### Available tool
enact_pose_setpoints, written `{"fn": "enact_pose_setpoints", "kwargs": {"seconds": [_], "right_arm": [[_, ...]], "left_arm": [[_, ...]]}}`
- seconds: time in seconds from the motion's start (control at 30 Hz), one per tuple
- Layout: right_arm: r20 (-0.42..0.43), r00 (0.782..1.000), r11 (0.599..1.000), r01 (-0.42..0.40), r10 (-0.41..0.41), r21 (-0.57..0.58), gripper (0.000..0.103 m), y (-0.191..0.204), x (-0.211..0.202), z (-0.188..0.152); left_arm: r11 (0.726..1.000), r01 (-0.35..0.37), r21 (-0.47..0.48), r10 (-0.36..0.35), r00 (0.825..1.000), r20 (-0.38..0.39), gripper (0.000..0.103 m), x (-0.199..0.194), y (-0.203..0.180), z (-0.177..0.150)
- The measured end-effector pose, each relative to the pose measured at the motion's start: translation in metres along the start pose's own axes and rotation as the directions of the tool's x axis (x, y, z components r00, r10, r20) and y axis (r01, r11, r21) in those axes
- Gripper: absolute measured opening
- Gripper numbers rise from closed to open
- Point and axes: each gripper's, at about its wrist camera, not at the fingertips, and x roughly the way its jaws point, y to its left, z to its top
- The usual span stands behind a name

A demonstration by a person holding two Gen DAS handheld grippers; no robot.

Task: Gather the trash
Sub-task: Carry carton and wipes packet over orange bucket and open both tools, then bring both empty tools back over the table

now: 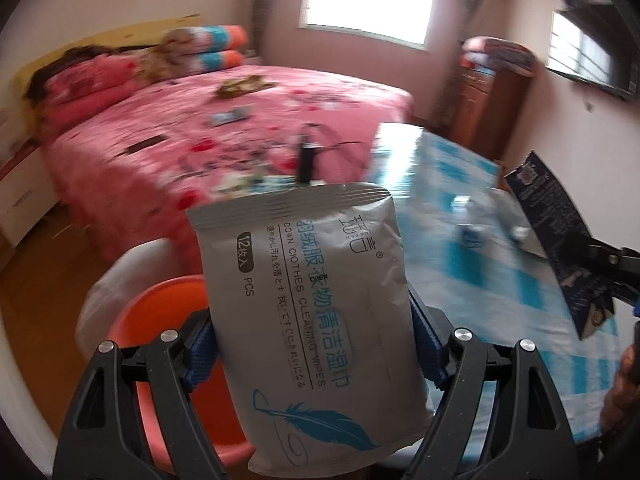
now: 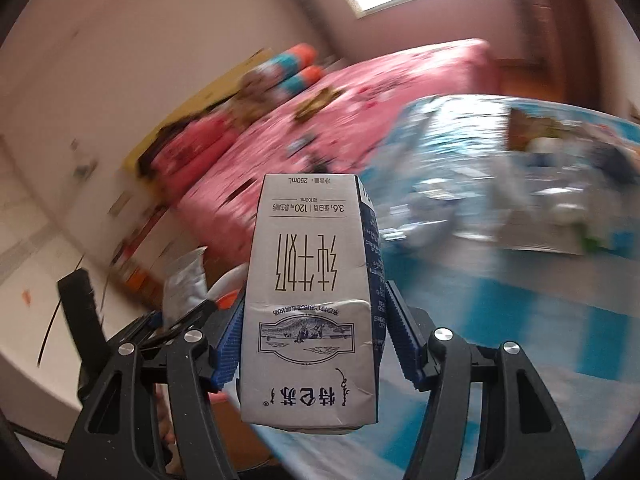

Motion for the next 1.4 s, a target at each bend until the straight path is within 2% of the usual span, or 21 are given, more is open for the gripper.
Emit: {"fn": "enact_pose_setpoints", "kwargs": {"seconds": [0.13,0.27,0.5,0.6,0.67,0.73,0.83,0.9,1.0,1.1,1.2,1.4], "right_arm": [[-0.1,0.993,0.994,-0.078,0.07,-0.082,0.064,0.045,0.047,0.001],[-0.185,0.978,0.98,-0.127,0.098,-0.155,0.064,0.086,0.09,0.0],[-0.296,0.947,0.953,-0.195,0.122,-0.233,0.065,0.14,0.151,-0.005],[-0.333,0.936,0.941,-0.211,0.117,-0.264,0.065,0.153,0.174,-0.013],[-0.353,0.929,0.943,-0.211,0.112,-0.258,0.07,0.157,0.188,-0.018],[-0.358,0.927,0.95,-0.203,0.109,-0.239,0.083,0.154,0.19,-0.022],[-0.336,0.935,0.96,-0.192,0.115,-0.205,0.089,0.147,0.186,-0.022],[-0.306,0.947,0.967,-0.16,0.094,-0.199,0.089,0.142,0.182,-0.019],[-0.243,0.969,0.976,-0.088,0.038,-0.199,0.09,0.128,0.165,-0.013],[-0.153,0.987,0.977,0.021,-0.055,-0.212,0.09,0.112,0.144,-0.008],[-0.094,0.989,0.973,0.09,-0.112,-0.214,0.09,0.099,0.129,-0.006],[-0.008,0.98,0.965,0.196,-0.201,-0.174,0.09,0.065,0.094,-0.005]], "left_arm": [[0.991,-0.1,-0.088,0.097,0.994,-0.041,0.08,0.006,0.058,-0.016],[0.975,-0.161,-0.154,0.148,0.985,-0.093,0.08,0.017,0.099,-0.032],[0.958,-0.218,-0.184,0.189,0.968,-0.162,0.08,0.036,0.136,-0.058],[0.956,-0.234,-0.176,0.206,0.965,-0.162,0.08,0.038,0.141,-0.063],[0.952,-0.267,-0.15,0.243,0.956,-0.163,0.08,0.039,0.142,-0.064],[0.946,-0.296,-0.13,0.273,0.947,-0.17,0.081,0.041,0.144,-0.063],[0.941,-0.309,-0.136,0.285,0.943,-0.17,0.082,0.038,0.149,-0.062],[0.94,-0.307,-0.148,0.283,0.945,-0.161,0.082,0.036,0.152,-0.06],[0.943,-0.291,-0.164,0.27,0.953,-0.141,0.082,0.03,0.152,-0.054],[0.949,-0.271,-0.162,0.254,0.96,-0.119,0.082,0.024,0.144,-0.046],[0.96,-0.239,-0.144,0.225,0.969,-0.104,0.082,0.018,0.131,-0.038],[0.98,-0.172,-0.104,0.166,0.984,-0.069,0.083,0.004,0.095,-0.021]]}}
